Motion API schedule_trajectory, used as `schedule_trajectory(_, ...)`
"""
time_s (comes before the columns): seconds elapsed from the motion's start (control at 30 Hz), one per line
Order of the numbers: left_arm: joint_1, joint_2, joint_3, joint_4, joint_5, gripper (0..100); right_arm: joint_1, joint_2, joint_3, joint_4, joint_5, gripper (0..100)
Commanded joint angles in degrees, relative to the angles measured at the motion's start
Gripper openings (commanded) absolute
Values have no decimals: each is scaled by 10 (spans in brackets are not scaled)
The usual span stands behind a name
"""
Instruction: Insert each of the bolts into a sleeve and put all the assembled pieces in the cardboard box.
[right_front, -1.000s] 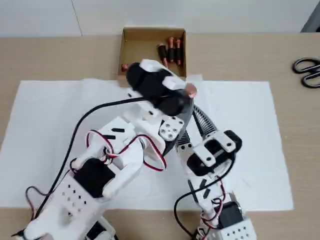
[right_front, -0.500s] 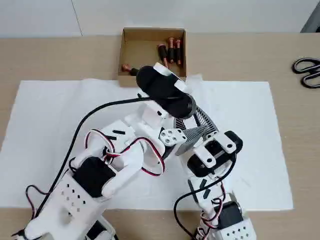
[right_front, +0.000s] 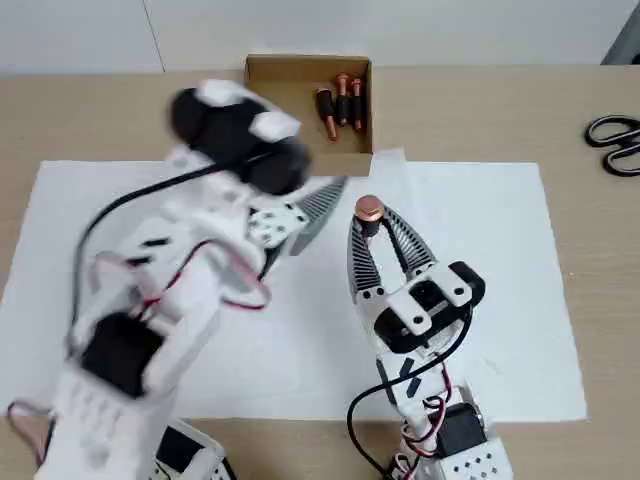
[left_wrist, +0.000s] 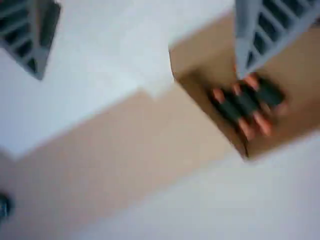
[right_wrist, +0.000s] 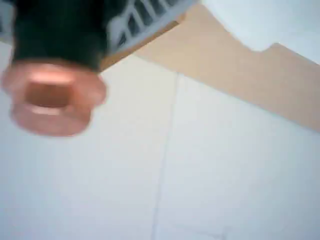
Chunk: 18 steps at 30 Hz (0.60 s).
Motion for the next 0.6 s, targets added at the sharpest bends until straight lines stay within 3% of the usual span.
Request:
schedule_trajectory(0.0, 4, -76, -31, 11, -2, 137, 30, -7, 4, -10, -4, 4)
schedule_trajectory(0.1, -16, -129, 6, 42, -4, 1, 64, -4, 4, -1, -4, 4)
schedule_trajectory(0.23, -72, -203, 117, 40, -3, 5, 111, -4, 1, 66, -7, 4)
schedule_trajectory(0.4, -131, -320, 304, -93, -3, 6, 138, -2, -120, 182, -69, 3)
schedule_trajectory(0.57, -176, -438, 481, -206, -2, 6, 141, 57, -264, 262, -70, 3)
